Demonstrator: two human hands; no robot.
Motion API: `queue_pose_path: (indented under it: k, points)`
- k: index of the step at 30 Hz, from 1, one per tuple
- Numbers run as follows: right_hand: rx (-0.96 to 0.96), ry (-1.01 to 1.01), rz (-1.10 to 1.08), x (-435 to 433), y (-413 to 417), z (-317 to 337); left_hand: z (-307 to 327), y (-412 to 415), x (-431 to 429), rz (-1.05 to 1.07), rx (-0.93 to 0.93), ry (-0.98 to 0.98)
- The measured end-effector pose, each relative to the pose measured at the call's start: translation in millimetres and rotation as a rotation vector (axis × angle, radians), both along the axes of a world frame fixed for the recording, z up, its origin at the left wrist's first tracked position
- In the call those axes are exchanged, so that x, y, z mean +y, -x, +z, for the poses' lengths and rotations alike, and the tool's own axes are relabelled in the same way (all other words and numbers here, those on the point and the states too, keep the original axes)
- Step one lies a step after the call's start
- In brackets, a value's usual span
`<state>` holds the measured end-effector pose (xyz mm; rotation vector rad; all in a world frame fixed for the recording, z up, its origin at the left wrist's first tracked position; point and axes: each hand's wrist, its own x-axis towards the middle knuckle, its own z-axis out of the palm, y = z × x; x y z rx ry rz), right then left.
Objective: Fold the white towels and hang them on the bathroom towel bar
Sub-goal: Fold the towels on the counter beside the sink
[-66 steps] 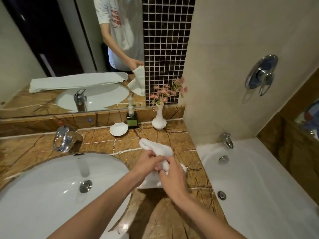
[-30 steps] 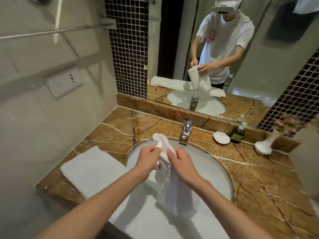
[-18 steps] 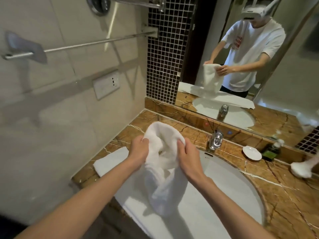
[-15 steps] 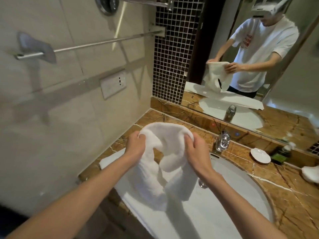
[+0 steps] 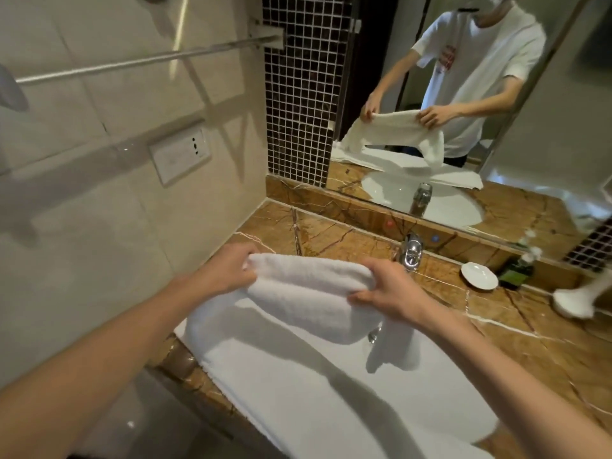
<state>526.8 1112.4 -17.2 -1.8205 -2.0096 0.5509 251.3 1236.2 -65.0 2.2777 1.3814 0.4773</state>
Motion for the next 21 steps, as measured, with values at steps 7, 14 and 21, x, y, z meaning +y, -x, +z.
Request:
queue_pose_path:
  k: [7,14,21]
  points:
    - [-0.021,-0.027,-0.071,-26,13,-21,-62,28,1,-0.242,0.242,0.212]
    - [-0.361,-0.034,-0.061,-89,27,-49,-112,66,-4,-0.307,0.629,0.254]
    - [-0.648,-0.004,0.118,-131,76,-109,-99,58,6,-0.405,0.531,-0.061]
